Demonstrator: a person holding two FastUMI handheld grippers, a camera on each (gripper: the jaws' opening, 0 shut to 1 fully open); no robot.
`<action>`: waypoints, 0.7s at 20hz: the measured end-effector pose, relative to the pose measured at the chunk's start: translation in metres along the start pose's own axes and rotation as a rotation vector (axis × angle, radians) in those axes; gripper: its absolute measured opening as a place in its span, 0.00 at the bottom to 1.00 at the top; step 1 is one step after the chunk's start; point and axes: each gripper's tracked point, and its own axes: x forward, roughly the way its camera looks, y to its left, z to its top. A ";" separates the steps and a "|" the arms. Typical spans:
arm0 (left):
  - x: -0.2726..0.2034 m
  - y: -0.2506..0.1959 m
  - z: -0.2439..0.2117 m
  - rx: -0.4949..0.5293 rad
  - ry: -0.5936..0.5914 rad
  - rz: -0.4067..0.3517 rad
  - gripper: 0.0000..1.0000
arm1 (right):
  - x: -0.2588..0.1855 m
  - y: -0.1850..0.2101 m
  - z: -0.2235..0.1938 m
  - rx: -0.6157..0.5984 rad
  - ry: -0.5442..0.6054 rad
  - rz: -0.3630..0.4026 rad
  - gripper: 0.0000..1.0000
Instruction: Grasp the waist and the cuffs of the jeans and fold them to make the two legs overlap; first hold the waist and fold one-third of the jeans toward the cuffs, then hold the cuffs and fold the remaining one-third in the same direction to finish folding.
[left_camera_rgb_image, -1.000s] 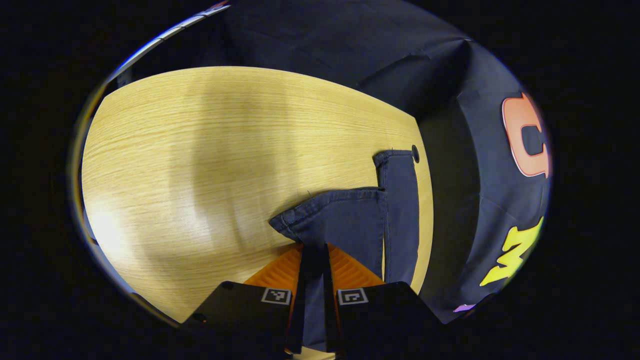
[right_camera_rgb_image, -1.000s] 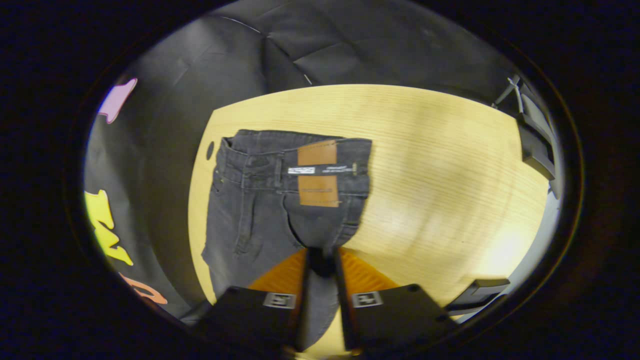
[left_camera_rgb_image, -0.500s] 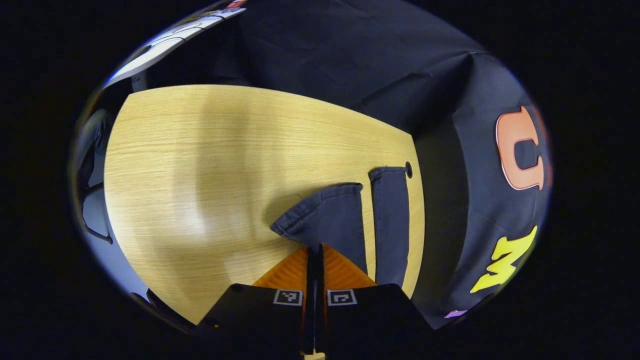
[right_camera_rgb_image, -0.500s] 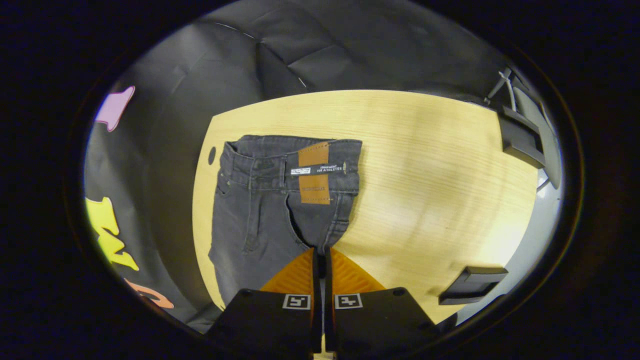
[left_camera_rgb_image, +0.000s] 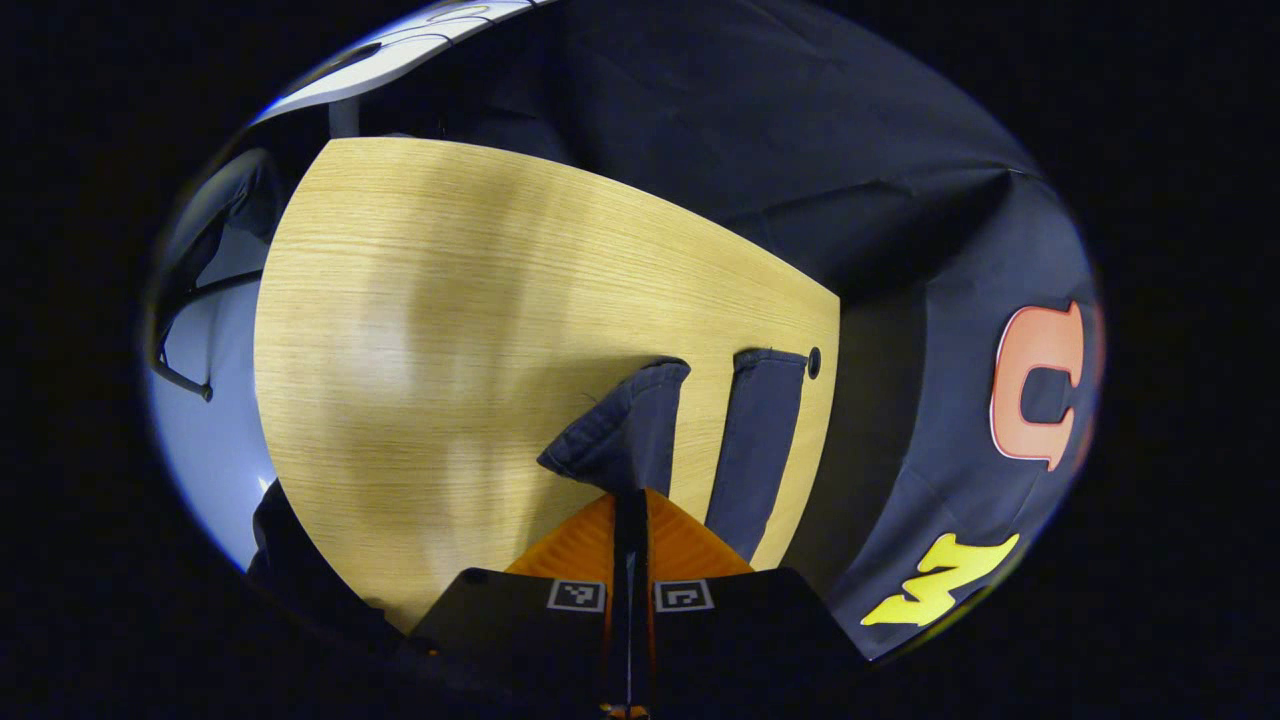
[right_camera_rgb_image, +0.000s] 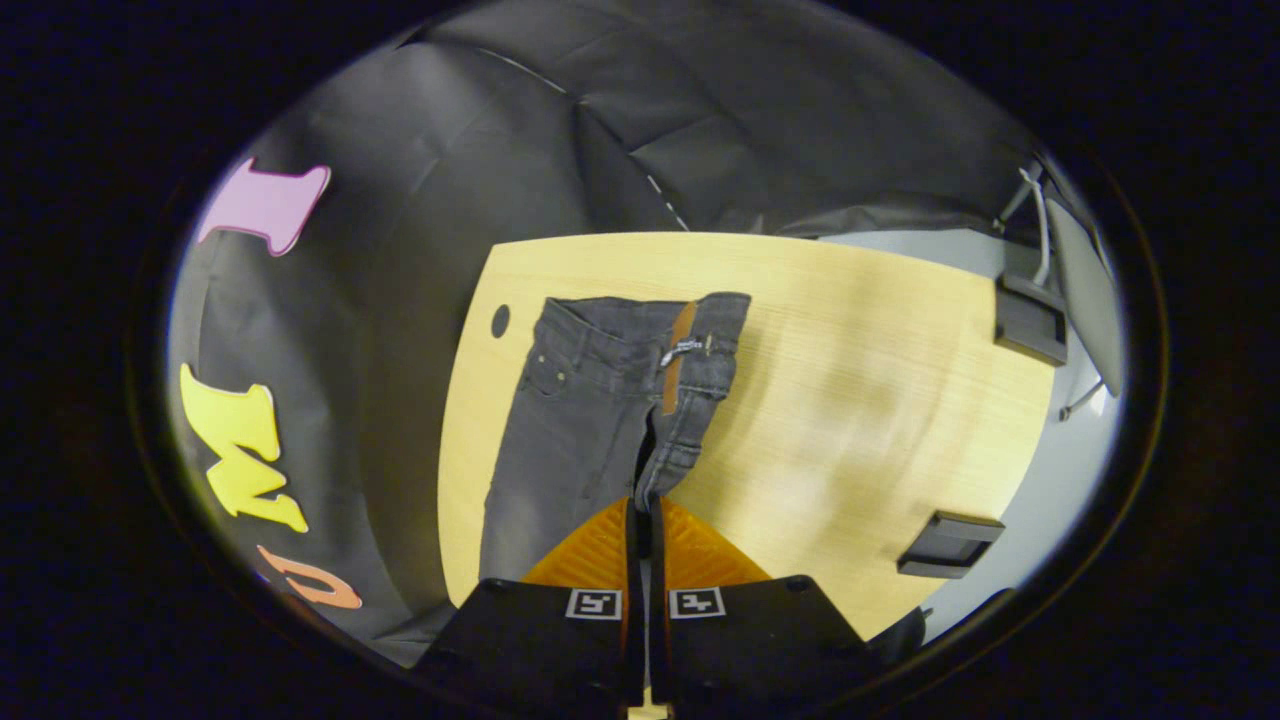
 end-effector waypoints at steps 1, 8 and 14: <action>0.003 -0.012 0.004 -0.001 0.012 -0.004 0.04 | 0.000 0.012 0.004 -0.010 0.002 0.011 0.00; 0.047 -0.111 0.003 0.113 0.096 -0.009 0.04 | 0.027 0.087 0.027 -0.137 0.015 0.031 0.03; 0.105 -0.161 -0.001 0.177 0.127 0.013 0.04 | 0.080 0.137 0.047 -0.204 0.023 0.028 0.03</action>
